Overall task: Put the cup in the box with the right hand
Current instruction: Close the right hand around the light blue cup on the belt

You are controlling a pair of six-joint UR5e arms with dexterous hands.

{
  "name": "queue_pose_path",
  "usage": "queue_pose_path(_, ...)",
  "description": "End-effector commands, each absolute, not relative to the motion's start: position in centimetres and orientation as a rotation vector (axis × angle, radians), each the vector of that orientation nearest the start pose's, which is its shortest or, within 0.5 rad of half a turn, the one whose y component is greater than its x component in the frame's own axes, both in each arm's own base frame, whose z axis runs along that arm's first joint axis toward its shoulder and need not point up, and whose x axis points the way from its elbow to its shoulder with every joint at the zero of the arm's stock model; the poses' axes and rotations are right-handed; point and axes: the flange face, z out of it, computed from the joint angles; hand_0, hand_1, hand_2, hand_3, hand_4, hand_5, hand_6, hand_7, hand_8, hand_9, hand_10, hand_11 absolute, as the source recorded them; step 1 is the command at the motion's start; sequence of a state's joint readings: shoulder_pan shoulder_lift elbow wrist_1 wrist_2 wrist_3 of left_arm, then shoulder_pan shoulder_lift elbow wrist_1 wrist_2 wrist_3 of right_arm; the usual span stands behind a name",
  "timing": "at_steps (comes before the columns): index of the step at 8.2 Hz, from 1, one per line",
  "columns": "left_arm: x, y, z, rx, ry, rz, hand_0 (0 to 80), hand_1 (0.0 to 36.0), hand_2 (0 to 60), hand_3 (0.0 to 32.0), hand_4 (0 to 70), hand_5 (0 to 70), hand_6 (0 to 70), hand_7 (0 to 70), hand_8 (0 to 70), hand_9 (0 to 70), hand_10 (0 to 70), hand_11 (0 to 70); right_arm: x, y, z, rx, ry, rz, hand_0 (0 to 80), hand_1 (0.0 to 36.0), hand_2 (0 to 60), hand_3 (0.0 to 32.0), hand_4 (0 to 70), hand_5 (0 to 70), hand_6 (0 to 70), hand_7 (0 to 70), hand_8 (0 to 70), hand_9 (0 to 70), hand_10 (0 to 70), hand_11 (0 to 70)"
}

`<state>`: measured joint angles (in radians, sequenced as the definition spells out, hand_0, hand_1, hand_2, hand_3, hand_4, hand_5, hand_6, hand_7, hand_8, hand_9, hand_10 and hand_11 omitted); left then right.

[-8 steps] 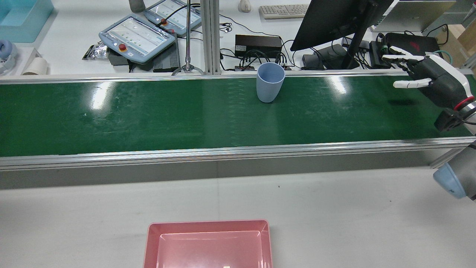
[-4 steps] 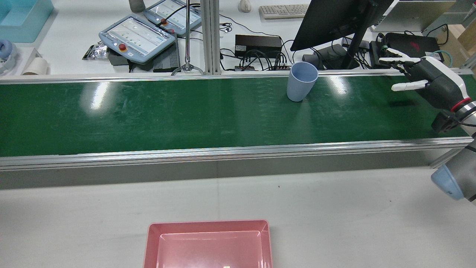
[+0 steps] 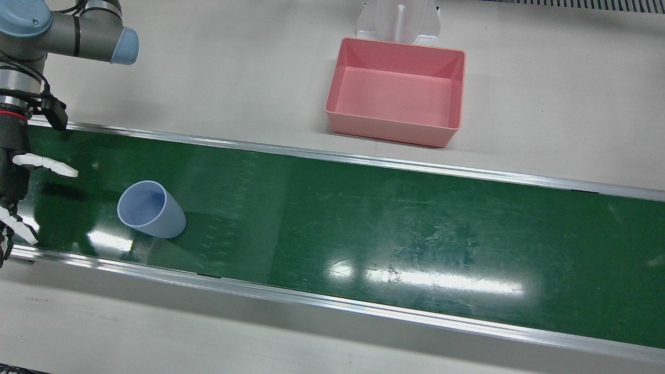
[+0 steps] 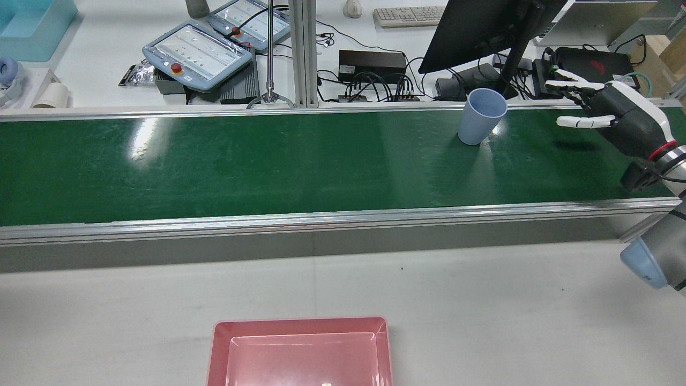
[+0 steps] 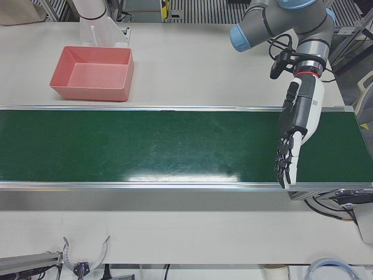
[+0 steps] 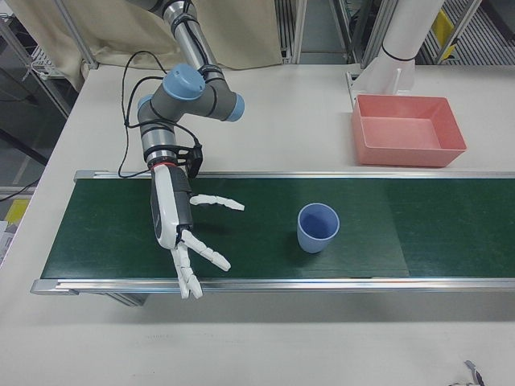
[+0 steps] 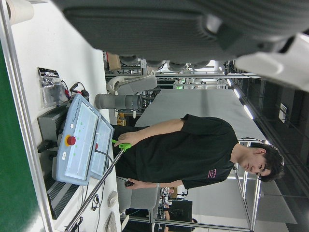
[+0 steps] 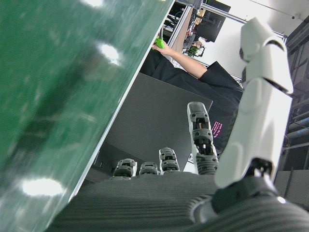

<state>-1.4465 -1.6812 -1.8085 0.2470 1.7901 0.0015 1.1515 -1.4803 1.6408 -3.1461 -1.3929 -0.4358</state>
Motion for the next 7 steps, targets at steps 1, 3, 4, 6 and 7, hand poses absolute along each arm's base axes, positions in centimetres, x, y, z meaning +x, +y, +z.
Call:
queue_pose_path(1,-4.6,-53.21,54.04,-0.346,2.134,-1.925,0.0,0.0,0.0,0.0,0.0,0.0,0.0,0.0,0.0,0.0,0.0,0.0,-8.17,-55.27,60.45,-0.231,2.755,-2.239,49.3,14.6,11.0,0.0,14.7,4.8,4.1,13.1,0.9,4.7,3.0,6.1)
queue_pose_path(3,-4.6,-53.21,54.04,-0.346,2.134,-1.925,0.0,0.0,0.0,0.0,0.0,0.0,0.0,0.0,0.0,0.0,0.0,0.0,-8.34,-55.25,60.45,-0.227,2.758,-2.239,48.5,16.4,18.5,0.0,12.4,4.8,4.1,13.2,0.8,4.7,3.0,6.1)
queue_pose_path(4,-4.6,-53.21,54.04,-0.346,2.134,-1.925,0.0,0.0,0.0,0.0,0.0,0.0,0.0,0.0,0.0,0.0,0.0,0.0,-8.51,-55.22,60.45,-0.223,2.76,-2.24,49.4,14.6,11.2,0.0,15.0,4.8,4.2,13.3,1.0,4.9,3.1,6.2)
queue_pose_path(6,-4.6,-53.22,54.12,-0.346,2.133,-1.927,0.0,0.0,0.0,0.0,0.0,0.0,0.0,0.0,0.0,0.0,0.0,0.0,-8.51,-55.23,60.51,-0.218,2.758,-2.239,47.7,14.5,17.3,0.0,16.6,4.4,4.8,14.5,1.3,5.5,3.4,6.4)
queue_pose_path(7,-4.6,-53.22,54.12,-0.346,2.133,-1.927,0.0,0.0,0.0,0.0,0.0,0.0,0.0,0.0,0.0,0.0,0.0,0.0,-8.42,-55.3,60.45,-0.214,2.756,-2.228,45.8,13.3,21.2,0.0,18.6,4.0,7.4,28.3,2.2,8.9,5.1,8.8)
